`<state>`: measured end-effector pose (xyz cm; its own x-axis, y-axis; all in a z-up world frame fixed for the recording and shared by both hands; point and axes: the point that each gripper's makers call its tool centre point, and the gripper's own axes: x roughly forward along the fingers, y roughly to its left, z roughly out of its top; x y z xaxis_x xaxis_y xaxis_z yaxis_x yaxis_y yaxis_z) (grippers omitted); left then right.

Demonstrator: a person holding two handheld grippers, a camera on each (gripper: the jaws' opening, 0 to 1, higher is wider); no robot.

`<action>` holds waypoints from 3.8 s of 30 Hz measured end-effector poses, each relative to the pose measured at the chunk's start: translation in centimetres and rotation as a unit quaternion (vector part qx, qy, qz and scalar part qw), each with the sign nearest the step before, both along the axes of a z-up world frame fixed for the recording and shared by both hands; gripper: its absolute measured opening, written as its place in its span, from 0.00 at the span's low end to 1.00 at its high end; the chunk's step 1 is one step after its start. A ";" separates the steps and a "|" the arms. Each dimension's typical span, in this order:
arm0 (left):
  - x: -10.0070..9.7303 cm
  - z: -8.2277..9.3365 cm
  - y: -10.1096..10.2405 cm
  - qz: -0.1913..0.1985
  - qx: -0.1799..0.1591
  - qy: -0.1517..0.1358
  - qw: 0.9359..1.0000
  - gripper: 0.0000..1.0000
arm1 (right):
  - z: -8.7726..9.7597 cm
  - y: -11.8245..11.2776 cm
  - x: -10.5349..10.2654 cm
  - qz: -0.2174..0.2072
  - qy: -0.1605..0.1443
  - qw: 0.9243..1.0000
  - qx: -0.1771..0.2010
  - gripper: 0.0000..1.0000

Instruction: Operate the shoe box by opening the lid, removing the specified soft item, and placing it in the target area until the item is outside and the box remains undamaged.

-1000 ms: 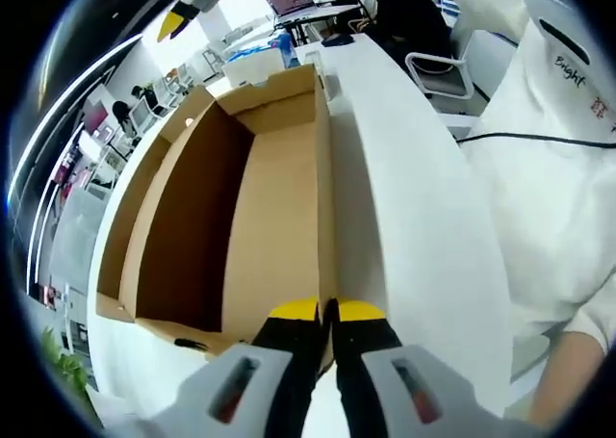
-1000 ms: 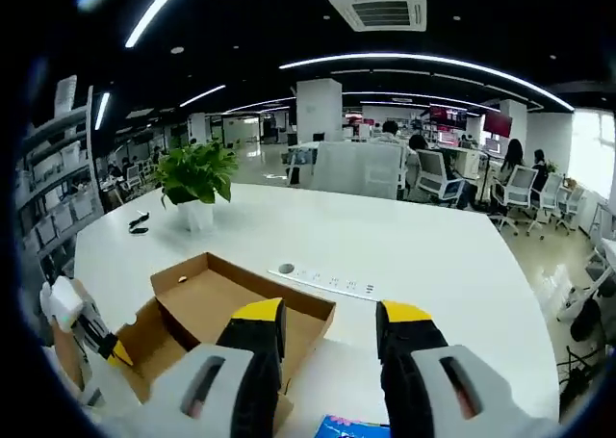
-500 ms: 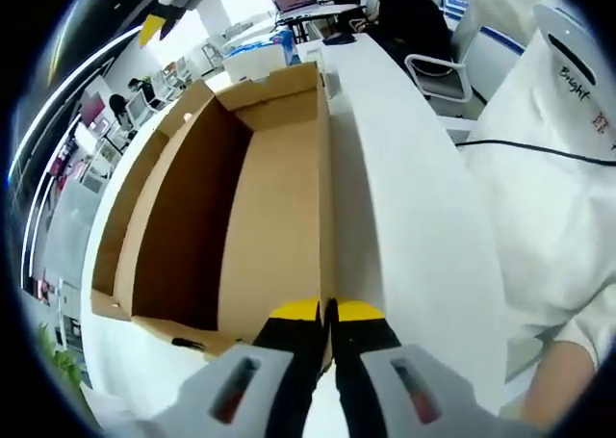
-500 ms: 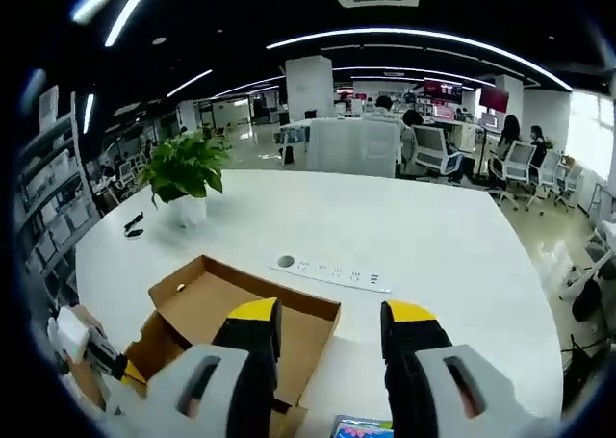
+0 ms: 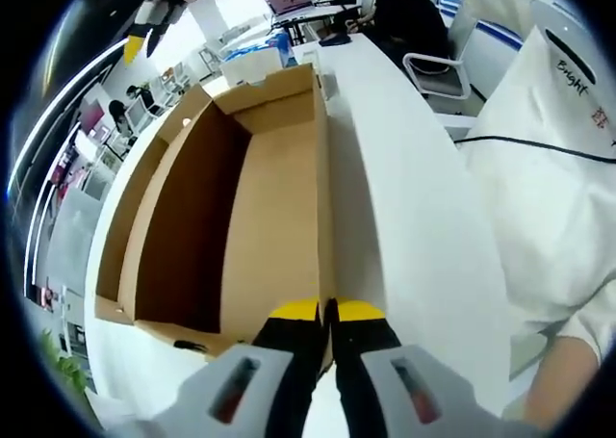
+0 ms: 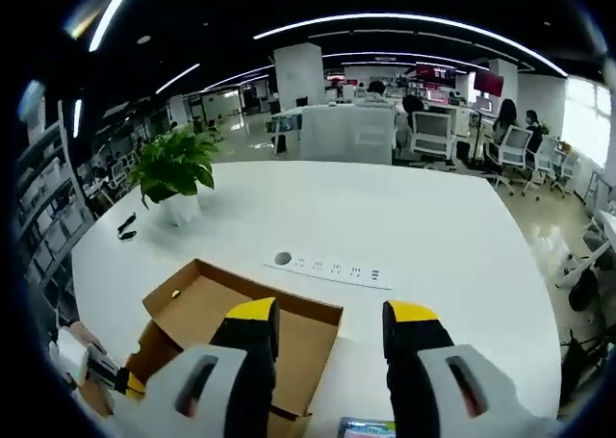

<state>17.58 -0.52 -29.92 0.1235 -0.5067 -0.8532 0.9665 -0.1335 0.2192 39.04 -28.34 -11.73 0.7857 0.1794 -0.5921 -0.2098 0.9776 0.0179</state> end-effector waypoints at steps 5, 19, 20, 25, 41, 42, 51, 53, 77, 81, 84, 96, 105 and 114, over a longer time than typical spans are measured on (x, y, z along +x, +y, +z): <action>0.0 0.0 0.0 -0.002 0.000 -0.003 1.000 0.02 | -1.2 1.3 0.0 0.036 0.025 0.999 -0.030 0.34; 0.0 0.0 0.2 0.001 -0.001 -0.009 1.000 0.02 | -6.8 1.7 2.1 0.014 0.094 0.995 -0.035 0.34; -0.1 0.0 0.2 0.003 -0.001 -0.010 1.000 0.02 | -7.0 1.5 2.2 0.007 0.099 0.995 -0.033 0.34; -0.1 0.0 0.2 -0.001 -0.002 -0.015 1.000 0.03 | -8.0 1.1 2.3 -0.003 0.115 0.993 -0.033 0.33; -0.2 -0.1 0.2 -0.001 -0.002 -0.015 1.000 0.03 | -14.3 0.5 2.4 -0.032 0.172 0.984 -0.041 0.24; -0.3 -0.1 0.2 -0.002 -0.001 -0.016 1.000 0.03 | -14.4 0.5 2.6 -0.032 0.170 0.984 -0.040 0.24; -0.4 -0.2 0.1 -0.010 0.001 -0.020 1.000 0.02 | -16.6 0.2 2.0 -0.018 0.191 0.980 -0.050 0.09; -0.5 -0.2 0.1 -0.023 0.000 -0.027 0.999 0.03 | -16.7 0.8 2.7 -0.062 0.167 0.984 -0.020 0.03; 0.7 -0.3 -0.4 0.022 0.004 -0.005 1.000 0.02 | -9.6 0.8 0.7 -0.036 -0.040 0.995 -0.083 0.02; 0.9 -0.3 -0.5 0.017 0.005 -0.005 1.000 0.02 | -9.2 0.2 1.2 -0.039 -0.055 0.994 -0.086 0.02; 0.9 -0.3 -0.6 0.020 0.007 -0.002 1.000 0.02 | -8.6 -0.4 0.8 -0.048 -0.073 0.993 -0.075 0.02; 1.0 -0.8 -1.1 0.038 0.014 0.015 0.999 0.02 | -5.8 -0.4 -0.9 -0.044 -0.127 0.987 -0.091 0.03; 1.2 -0.9 -1.4 0.046 0.011 0.016 0.999 0.02 | -5.1 -1.3 -0.6 -0.061 -0.153 0.983 -0.083 0.03; 1.6 -0.7 -1.1 0.091 0.009 0.041 0.995 0.03 | -2.3 -0.4 -0.7 -0.063 -0.216 0.972 -0.070 0.02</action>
